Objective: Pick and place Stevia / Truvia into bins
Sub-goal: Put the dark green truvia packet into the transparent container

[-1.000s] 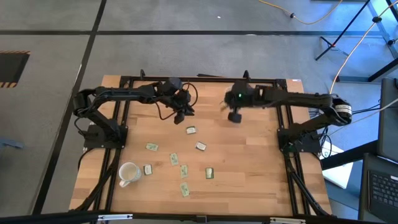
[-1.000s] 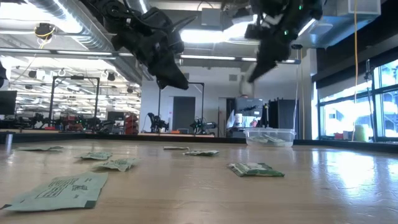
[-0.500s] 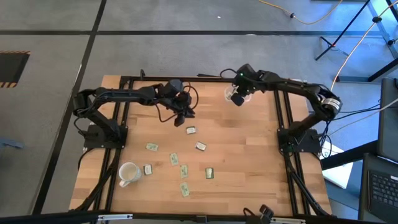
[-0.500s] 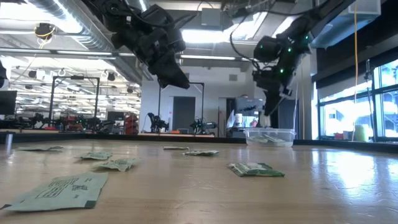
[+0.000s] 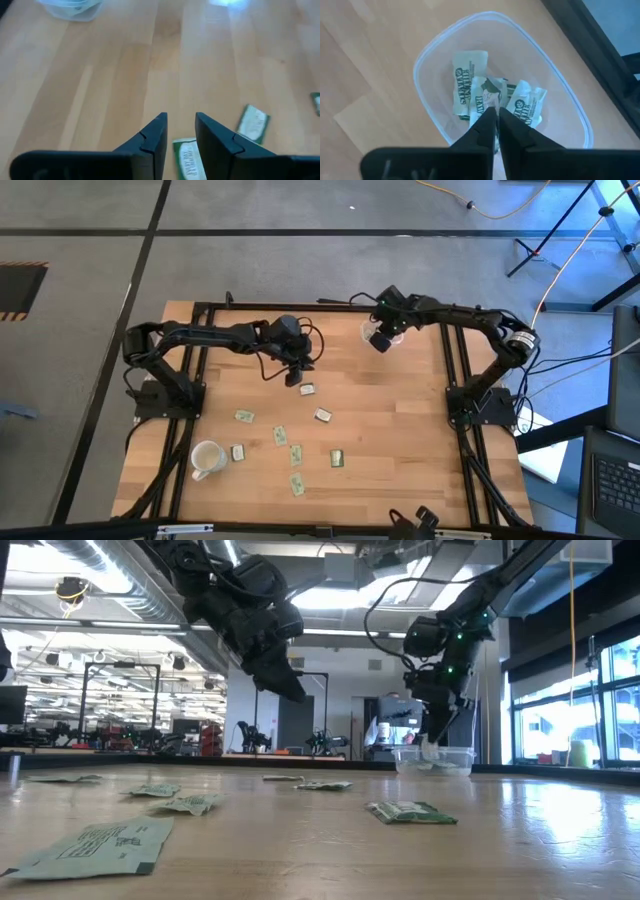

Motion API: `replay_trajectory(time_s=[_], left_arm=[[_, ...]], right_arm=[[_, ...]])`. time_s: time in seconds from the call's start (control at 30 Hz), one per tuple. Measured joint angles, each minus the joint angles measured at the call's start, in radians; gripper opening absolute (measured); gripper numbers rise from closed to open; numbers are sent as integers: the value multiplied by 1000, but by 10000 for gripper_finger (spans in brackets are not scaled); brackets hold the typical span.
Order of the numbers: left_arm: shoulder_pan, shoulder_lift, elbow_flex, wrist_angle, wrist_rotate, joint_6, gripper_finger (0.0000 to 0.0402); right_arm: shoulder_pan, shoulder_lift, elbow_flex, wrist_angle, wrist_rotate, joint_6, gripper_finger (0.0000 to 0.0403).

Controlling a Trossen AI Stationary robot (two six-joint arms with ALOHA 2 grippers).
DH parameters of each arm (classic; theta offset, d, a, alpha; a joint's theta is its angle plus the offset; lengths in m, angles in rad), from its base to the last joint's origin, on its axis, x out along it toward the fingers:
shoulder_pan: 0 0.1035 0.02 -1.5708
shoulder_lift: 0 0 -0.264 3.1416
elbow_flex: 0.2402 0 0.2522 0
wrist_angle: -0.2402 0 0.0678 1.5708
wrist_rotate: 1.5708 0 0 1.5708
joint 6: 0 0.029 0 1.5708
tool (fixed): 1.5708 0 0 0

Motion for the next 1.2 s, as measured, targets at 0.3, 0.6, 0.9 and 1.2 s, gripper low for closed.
replay_trajectory(time_s=[0.3,0.6,0.9,1.2], left_arm=[[-23,64,0,25,-34,10,95],[-41,110,0,36,-82,40,95],[-118,110,0,-23,-101,167,87],[-167,168,1,-22,-229,123,86]], right_arm=[[0,-1,5,2,71,79,105],[-6,-23,6,-10,164,72,118],[-6,-73,7,2,162,75,118],[-5,-74,7,2,161,79,117]])
